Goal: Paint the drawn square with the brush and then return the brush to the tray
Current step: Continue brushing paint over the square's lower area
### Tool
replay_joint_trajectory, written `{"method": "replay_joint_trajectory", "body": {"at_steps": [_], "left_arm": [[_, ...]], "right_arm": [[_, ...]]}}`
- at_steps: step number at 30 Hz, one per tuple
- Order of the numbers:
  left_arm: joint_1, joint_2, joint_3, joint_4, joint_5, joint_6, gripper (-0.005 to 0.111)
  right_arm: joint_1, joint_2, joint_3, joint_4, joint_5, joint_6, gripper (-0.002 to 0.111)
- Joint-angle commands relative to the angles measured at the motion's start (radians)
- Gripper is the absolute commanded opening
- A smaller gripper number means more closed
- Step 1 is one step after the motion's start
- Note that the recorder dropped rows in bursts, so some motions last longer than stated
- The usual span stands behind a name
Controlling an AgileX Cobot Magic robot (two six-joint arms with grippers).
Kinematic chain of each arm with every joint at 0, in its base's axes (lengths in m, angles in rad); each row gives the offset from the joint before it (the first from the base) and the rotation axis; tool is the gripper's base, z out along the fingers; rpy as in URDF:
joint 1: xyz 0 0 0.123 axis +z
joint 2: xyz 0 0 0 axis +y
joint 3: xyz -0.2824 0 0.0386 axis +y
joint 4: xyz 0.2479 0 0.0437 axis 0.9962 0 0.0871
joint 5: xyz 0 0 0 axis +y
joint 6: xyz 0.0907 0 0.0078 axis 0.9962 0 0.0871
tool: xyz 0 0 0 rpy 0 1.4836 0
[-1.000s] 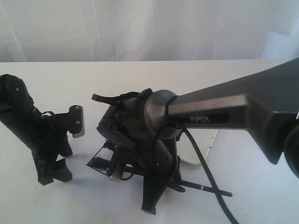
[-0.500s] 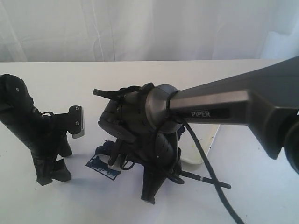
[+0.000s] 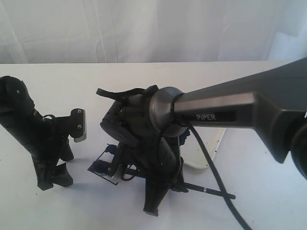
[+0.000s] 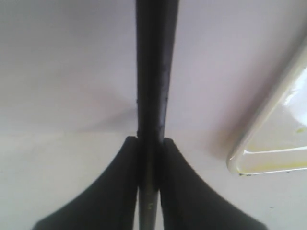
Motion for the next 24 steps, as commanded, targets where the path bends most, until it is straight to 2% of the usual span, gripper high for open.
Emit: {"method": "replay_joint_trajectory", "body": {"at_steps": [1,11,20,24], "left_arm": [[-0.006,0.012,0.009,0.024,0.026,-0.005,0.071],[-0.006,0.012,0.009,0.024,0.028,-0.005,0.071],[-0.006,0.012,0.009,0.024,0.028,-0.007,0.071],[-0.006,0.012,0.009,0.024,0.028,-0.007,0.071]], "right_arm": [[-0.006,-0.003,-0.004,0.005,0.005,-0.027,0.000],[-0.006,-0.003,-0.004,-0.068,0.005,0.083,0.000],[-0.006,-0.003,-0.004,-0.066,0.005,0.085,0.000],[-0.006,-0.003,-0.004,0.002,0.005,-0.004,0.000]]}}
